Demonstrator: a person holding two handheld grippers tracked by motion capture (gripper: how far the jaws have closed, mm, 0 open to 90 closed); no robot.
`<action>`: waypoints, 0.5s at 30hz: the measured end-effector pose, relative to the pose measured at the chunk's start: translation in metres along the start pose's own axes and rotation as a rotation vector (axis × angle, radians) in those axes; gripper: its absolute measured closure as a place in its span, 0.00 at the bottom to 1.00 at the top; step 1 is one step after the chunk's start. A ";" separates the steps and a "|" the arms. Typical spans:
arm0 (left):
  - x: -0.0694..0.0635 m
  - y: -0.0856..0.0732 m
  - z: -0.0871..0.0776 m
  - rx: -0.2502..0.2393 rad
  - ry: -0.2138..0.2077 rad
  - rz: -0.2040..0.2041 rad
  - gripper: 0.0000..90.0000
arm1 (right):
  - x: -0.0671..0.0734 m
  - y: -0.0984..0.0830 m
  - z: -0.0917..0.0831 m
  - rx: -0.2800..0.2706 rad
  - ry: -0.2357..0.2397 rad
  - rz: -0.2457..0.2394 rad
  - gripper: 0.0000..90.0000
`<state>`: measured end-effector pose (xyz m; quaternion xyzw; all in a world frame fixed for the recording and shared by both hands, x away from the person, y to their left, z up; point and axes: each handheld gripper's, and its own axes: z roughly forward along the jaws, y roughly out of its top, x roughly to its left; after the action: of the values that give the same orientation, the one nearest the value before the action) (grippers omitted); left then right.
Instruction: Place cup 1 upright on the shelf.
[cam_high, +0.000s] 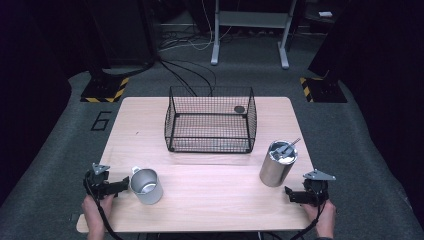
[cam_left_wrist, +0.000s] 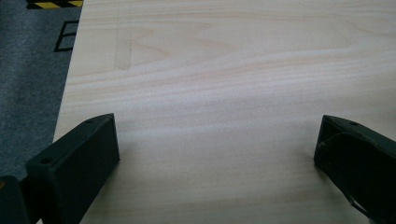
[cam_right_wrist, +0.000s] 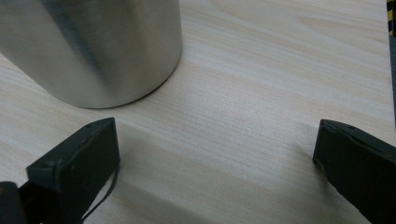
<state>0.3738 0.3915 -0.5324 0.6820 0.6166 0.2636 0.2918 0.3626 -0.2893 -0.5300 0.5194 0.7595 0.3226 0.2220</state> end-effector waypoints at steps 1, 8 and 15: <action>0.001 0.002 0.001 0.007 -0.002 0.004 0.00 | 0.000 0.000 0.000 0.001 -0.001 -0.003 0.00; -0.001 0.002 0.002 -0.005 0.012 -0.006 0.00 | 0.000 0.000 0.000 0.000 -0.006 0.011 0.00; -0.001 0.002 0.002 -0.006 0.012 -0.007 0.00 | 0.002 0.000 0.000 0.002 -0.022 0.030 0.00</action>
<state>0.3764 0.3905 -0.5328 0.6773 0.6199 0.2686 0.2913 0.3615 -0.2878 -0.5300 0.5343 0.7496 0.3194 0.2249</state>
